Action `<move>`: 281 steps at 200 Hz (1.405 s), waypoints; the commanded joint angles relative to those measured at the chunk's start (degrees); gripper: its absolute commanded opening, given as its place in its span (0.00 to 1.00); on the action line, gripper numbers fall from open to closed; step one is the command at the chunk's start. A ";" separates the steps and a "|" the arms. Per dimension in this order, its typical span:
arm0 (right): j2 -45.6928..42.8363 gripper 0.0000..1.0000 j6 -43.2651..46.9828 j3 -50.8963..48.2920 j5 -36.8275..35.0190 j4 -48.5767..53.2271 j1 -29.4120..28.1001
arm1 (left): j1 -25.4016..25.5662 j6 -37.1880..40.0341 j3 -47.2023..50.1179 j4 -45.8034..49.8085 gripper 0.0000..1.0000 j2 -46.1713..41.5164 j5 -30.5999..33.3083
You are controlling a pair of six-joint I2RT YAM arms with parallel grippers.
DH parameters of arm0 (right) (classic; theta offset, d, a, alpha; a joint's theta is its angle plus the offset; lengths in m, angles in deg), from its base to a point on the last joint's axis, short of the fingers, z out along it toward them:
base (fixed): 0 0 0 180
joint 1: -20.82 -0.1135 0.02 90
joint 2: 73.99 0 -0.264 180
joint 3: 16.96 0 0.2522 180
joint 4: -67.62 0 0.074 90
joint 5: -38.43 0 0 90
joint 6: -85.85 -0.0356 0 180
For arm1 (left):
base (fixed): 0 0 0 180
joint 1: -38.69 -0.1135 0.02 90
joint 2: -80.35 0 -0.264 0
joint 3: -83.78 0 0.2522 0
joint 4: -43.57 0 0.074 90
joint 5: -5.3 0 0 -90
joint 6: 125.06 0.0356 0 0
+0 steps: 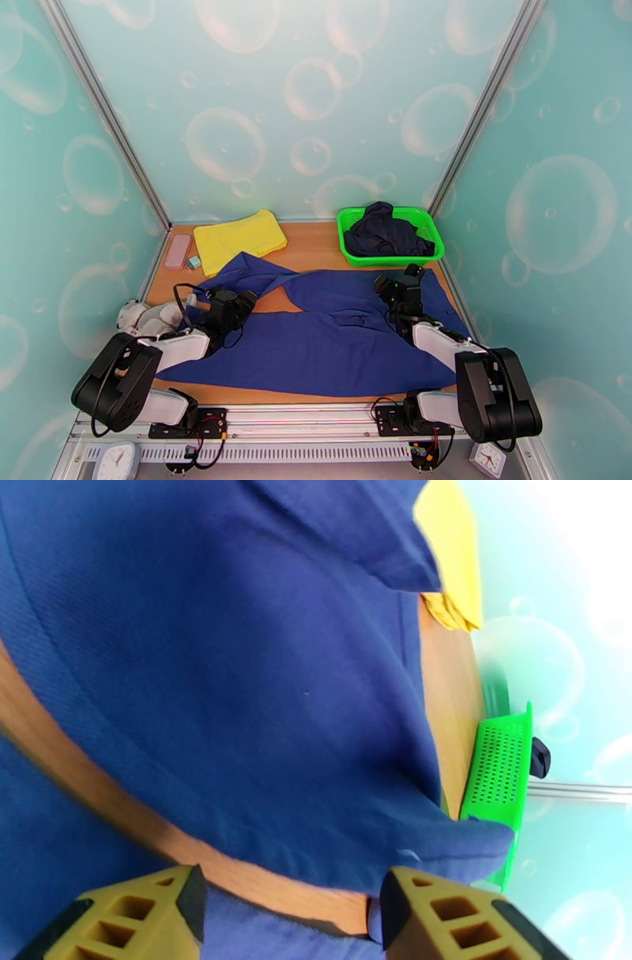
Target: Fold and stack the trousers
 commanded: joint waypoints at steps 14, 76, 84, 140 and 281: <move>0.33 0.61 1.68 0.61 -0.61 -0.65 0.06 | -0.83 -2.22 -2.95 -6.85 0.36 4.72 -1.39; 5.63 0.60 -2.11 -0.84 2.41 -4.44 3.96 | 1.90 2.81 -1.66 3.77 0.00 -8.40 6.62; 5.95 0.60 -2.48 -0.93 2.47 -4.30 4.55 | 2.31 3.89 -1.14 6.29 0.00 -11.39 7.53; 6.29 0.60 -4.21 -1.74 1.42 -3.67 6.74 | 4.38 11.19 -6.36 29.84 0.00 -29.67 13.41; 6.74 0.60 -3.72 -2.06 0.90 -3.63 8.28 | -0.35 49.88 -137.81 82.62 0.37 69.83 -7.19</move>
